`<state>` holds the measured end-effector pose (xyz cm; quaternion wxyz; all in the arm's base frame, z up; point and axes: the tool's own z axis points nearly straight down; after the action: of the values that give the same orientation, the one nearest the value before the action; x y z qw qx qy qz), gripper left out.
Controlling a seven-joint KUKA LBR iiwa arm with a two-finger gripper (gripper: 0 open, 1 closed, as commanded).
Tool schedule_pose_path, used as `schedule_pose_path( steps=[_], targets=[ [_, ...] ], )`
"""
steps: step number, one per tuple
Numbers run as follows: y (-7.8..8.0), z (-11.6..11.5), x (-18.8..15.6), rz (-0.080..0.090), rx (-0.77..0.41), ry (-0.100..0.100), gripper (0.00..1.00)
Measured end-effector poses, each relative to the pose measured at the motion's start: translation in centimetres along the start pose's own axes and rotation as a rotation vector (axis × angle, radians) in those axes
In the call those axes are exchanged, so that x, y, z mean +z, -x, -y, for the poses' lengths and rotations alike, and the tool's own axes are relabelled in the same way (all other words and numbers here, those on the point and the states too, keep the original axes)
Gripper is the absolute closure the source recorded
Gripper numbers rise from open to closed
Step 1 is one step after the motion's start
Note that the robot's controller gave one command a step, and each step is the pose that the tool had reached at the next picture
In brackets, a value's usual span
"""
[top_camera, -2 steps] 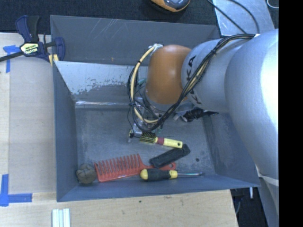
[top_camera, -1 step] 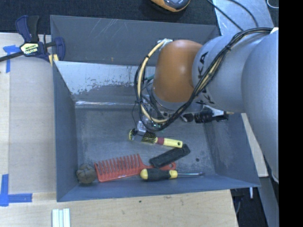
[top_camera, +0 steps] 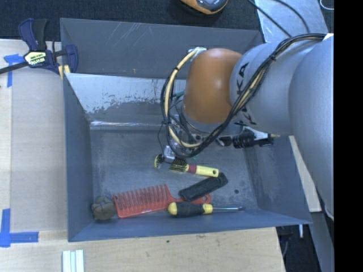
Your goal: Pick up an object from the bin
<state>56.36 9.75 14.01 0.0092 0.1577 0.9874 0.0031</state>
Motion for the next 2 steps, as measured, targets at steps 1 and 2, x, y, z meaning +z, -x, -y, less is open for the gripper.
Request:
schedule_pose_path(
  steps=[1, 2],
  targets=[
    [1.8, 5.2, 7.3, 0.001, -0.015, -0.002, 0.0],
    [2.9, 2.9, 6.6, 0.003, 0.038, 0.001, 1.0]
  ],
)
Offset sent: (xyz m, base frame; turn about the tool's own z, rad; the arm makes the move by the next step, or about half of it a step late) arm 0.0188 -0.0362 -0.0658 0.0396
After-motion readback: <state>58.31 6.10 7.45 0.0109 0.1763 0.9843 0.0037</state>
